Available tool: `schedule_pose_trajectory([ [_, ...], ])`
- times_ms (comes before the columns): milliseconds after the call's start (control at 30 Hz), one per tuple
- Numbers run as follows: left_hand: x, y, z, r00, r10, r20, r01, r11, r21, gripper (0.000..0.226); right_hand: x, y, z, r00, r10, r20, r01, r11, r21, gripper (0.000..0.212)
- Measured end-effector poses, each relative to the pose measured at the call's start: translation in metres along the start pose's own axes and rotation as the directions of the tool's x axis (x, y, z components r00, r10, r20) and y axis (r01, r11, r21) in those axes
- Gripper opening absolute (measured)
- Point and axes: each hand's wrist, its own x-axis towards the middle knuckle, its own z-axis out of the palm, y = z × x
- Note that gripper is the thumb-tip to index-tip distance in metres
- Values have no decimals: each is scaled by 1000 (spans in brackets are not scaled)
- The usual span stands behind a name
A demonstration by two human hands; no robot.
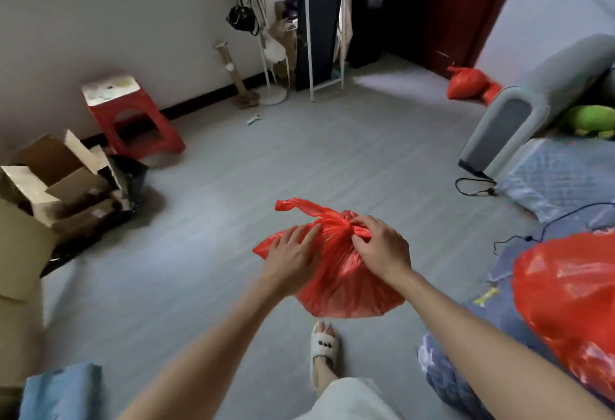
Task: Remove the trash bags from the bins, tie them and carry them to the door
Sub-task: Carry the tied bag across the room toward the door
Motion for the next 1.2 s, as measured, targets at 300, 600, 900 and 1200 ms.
schedule_pose_trajectory([
  [300, 300, -37, -49, 997, 78, 3, -78, 995, 55, 79, 287, 5, -45, 996, 18, -86, -19, 1000, -8, 25],
  [600, 611, -51, -37, 968, 239, 76, -242, 970, 38, 77, 558, 72, -72, 955, 208, -212, -207, 978, 24, 27],
  [900, 906, 28, -42, 864, 477, 160, -484, 875, 5, 71, 777, 168, -170, 835, 399, -380, -401, 913, 78, 25],
  [1200, 1183, 177, 23, 777, 579, 246, -592, 805, -27, 75, 974, 350, -282, 734, 523, -435, -514, 845, 148, 23],
])
